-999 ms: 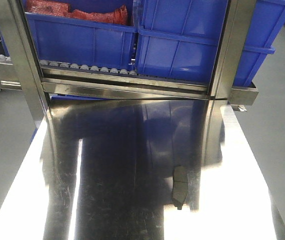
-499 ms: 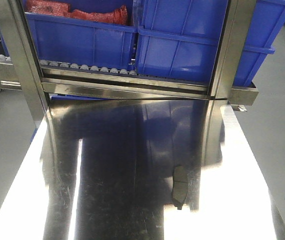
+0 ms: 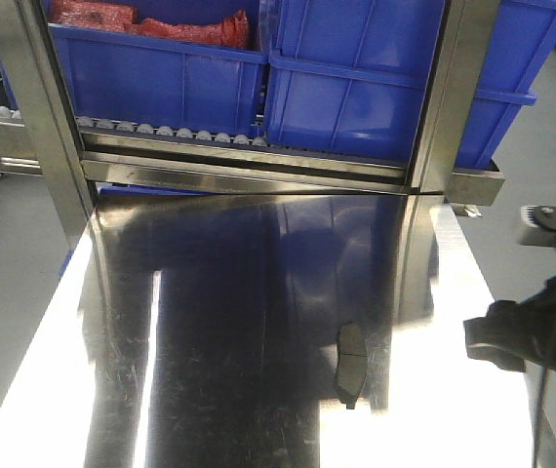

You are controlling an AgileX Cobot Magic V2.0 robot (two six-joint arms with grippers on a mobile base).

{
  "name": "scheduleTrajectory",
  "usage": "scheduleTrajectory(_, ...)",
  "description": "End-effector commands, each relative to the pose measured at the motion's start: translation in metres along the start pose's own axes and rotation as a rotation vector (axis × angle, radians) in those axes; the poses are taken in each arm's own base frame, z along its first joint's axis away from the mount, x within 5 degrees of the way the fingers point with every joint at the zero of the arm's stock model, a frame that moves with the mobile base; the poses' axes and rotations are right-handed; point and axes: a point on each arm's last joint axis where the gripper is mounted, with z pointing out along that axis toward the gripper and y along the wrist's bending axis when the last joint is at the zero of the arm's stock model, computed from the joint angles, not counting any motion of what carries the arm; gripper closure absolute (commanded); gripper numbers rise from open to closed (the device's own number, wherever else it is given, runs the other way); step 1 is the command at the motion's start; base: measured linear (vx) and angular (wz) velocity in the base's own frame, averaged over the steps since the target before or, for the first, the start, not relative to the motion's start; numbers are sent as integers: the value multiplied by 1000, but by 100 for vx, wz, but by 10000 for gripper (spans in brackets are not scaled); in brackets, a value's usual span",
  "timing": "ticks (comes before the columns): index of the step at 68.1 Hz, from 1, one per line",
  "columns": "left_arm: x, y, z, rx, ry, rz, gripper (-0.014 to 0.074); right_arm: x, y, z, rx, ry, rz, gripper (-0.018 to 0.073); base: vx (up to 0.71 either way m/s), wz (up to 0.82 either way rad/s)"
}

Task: Move and align brake pads A on conveyor
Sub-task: 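Move the right gripper over the remaining brake pad on the table, then lower the right gripper and close it on the brake pad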

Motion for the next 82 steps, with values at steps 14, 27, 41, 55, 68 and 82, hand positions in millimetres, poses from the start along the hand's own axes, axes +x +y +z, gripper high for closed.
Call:
scheduleTrajectory(14, -15, -5, -5, 39, -99, 8, 603, -44, 9, 45, 8, 124, 70, 143, 0, 0)
scheduleTrajectory(27, -15, -5, -5, 39, -99, 8, 603, -58, 56, 76, 49, 175, 10, 144, 0, 0)
scheduleTrajectory(41, -15, -5, -5, 39, -99, 8, 603, -70, 94, 96, 62, 182, 17, 144, 0, 0)
scheduleTrajectory(55, -15, -5, -5, 39, -99, 8, 603, -83, 106, 109, 83, 238, 23, 143, 0, 0)
scheduleTrajectory(68, -15, -5, -5, 39, -99, 8, 603, -88, 105, 120, 117, 262, 29, 125, 0, 0)
scheduleTrajectory(82, -15, -5, -5, 39, -99, 8, 603, -86, 104, 135, 136, 299, 51, 122, 0, 0)
